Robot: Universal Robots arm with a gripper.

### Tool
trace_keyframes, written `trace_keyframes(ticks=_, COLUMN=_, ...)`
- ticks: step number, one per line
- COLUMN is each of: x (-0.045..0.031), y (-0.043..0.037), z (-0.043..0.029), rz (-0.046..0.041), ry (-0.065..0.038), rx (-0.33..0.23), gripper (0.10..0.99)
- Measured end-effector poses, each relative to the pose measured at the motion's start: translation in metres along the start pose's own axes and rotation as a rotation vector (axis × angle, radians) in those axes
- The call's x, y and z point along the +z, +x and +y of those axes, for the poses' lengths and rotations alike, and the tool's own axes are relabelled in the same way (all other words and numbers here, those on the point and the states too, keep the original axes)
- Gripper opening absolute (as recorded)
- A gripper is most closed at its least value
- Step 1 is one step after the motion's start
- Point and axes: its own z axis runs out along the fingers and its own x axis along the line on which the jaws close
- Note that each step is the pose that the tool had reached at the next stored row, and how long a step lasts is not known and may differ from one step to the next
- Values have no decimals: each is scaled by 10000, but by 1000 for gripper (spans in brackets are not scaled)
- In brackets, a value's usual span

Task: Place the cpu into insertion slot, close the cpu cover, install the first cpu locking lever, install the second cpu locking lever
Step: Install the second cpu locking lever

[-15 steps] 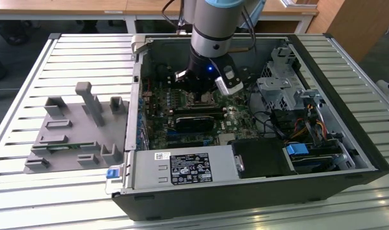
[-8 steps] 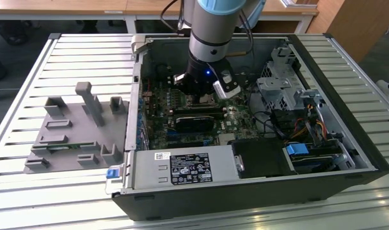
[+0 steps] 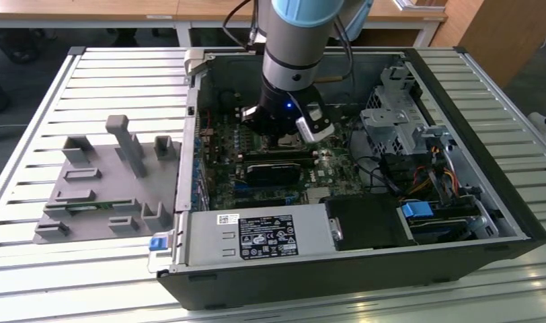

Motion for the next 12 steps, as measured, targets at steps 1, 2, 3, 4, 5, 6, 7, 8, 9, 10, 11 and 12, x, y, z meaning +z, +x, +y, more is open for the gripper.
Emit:
trace_keyframes(ticks=1, x=9, y=4, z=-2, rz=-1, ry=-21, rx=2, gripper=110)
trace_keyframes(ticks=2, x=19, y=7, z=-3, rz=-1, ry=-46, rx=2, gripper=110)
trace_keyframes(ticks=3, x=27, y=11, z=-4, rz=-2, ry=-75, rx=0, gripper=110)
trace_keyframes(ticks=4, x=33, y=16, z=-7, rz=-1, ry=-119, rx=-2, gripper=110)
trace_keyframes(ticks=5, x=36, y=18, z=-13, rz=-2, ry=-183, rx=-8, gripper=110)
trace_keyframes(ticks=6, x=39, y=22, z=-20, rz=-4, ry=-258, rx=-9, gripper=110)
trace_keyframes(ticks=7, x=41, y=27, z=-25, rz=-5, ry=-337, rx=-12, gripper=110)
trace_keyframes(ticks=8, x=42, y=33, z=-31, rz=-6, ry=-416, rx=-14, gripper=110)
trace_keyframes(ticks=9, x=43, y=37, z=-39, rz=-7, ry=-479, rx=-18, gripper=110)
trace_keyframes(ticks=10, x=44, y=42, z=-46, rz=-9, ry=-522, rx=-20, gripper=110)
trace_keyframes(ticks=11, x=44, y=47, z=-54, rz=-9, ry=-554, rx=-22, gripper=110)
trace_keyframes(ticks=12, x=44, y=52, z=-64, rz=-9, ry=-578, rx=-23, gripper=110)
